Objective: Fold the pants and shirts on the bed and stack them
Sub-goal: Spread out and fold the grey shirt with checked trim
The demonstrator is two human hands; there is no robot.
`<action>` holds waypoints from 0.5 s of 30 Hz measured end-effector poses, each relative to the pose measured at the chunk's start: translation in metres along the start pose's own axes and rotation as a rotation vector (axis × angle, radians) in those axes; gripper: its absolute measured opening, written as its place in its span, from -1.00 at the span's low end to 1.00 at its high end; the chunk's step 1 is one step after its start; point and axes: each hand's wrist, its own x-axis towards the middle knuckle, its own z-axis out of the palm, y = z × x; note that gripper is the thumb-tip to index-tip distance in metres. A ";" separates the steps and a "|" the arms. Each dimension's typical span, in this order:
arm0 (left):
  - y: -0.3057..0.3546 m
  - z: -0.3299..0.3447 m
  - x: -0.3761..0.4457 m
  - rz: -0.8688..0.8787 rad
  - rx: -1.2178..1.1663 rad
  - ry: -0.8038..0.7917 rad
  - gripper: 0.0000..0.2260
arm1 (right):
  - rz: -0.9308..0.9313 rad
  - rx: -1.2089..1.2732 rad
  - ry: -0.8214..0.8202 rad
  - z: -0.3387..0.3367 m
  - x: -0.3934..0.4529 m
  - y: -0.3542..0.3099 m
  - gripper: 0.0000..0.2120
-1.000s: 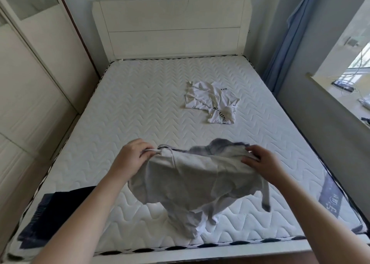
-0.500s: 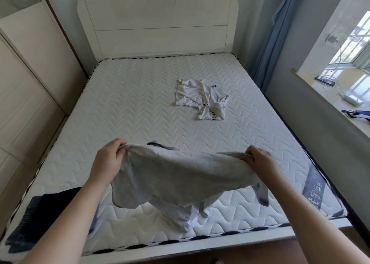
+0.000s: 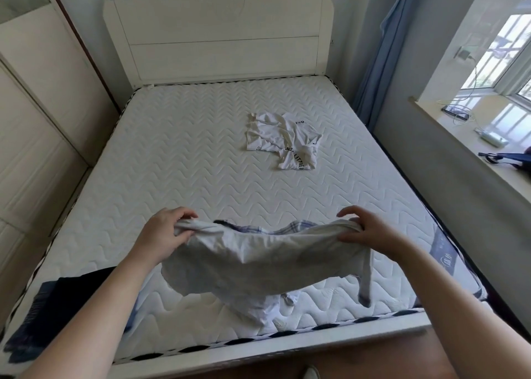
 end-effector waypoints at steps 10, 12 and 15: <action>-0.014 0.008 -0.023 -0.070 0.147 0.080 -0.75 | 0.112 -0.414 0.060 0.029 -0.007 0.009 -0.82; -0.013 0.007 -0.027 -0.082 0.095 0.029 -0.70 | 0.150 -0.324 0.015 0.034 -0.015 0.008 -0.81; -0.014 0.007 -0.032 -0.187 -0.087 -0.065 -0.76 | 0.209 -0.079 -0.036 0.044 -0.030 0.005 -0.55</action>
